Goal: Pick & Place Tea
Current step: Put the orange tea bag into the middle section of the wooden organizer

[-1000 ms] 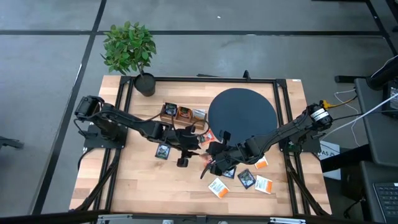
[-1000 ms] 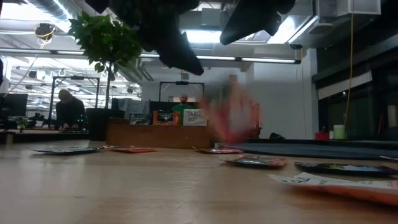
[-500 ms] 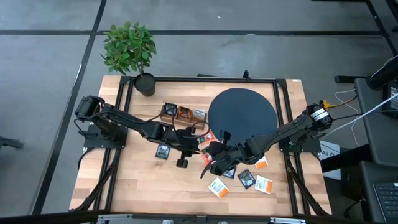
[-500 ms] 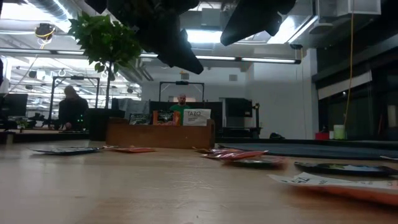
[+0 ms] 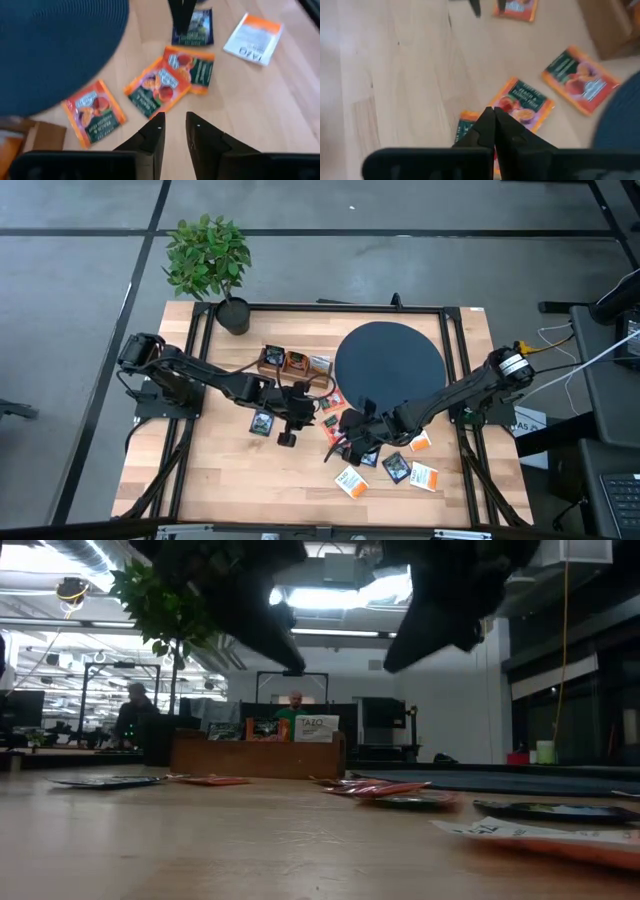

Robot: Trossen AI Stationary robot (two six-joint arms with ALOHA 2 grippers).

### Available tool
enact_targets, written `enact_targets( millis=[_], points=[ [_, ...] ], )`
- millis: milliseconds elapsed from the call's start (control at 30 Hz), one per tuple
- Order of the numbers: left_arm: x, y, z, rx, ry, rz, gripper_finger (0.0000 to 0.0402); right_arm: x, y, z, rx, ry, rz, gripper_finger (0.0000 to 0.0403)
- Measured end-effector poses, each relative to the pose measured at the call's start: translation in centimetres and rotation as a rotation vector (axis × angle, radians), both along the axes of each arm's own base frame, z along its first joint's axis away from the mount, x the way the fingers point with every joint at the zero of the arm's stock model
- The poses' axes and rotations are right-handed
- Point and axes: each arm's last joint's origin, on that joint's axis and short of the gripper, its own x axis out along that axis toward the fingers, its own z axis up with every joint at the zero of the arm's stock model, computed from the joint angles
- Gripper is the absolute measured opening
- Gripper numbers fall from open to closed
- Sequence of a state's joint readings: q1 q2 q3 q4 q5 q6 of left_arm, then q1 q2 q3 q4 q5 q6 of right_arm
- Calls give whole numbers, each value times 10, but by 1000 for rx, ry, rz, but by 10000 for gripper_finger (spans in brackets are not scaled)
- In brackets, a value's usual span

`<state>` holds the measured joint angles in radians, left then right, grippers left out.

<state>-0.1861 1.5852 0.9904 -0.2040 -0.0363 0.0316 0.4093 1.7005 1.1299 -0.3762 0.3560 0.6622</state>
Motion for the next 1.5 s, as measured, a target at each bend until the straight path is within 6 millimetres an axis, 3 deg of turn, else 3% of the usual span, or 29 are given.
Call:
enact_targets(
  millis=[167,600,1500],
  points=[
    [-3,5,-8,-9,23,37,79,-1,-3,-16,86,-24,-8,3],
    [0,3,-4,-31,-26,46,78,1,-10,-61,187,35,-45,2],
    [0,3,-4,-30,-21,47,82,4,-14,-83,138,87,-92,0]
  ],
)
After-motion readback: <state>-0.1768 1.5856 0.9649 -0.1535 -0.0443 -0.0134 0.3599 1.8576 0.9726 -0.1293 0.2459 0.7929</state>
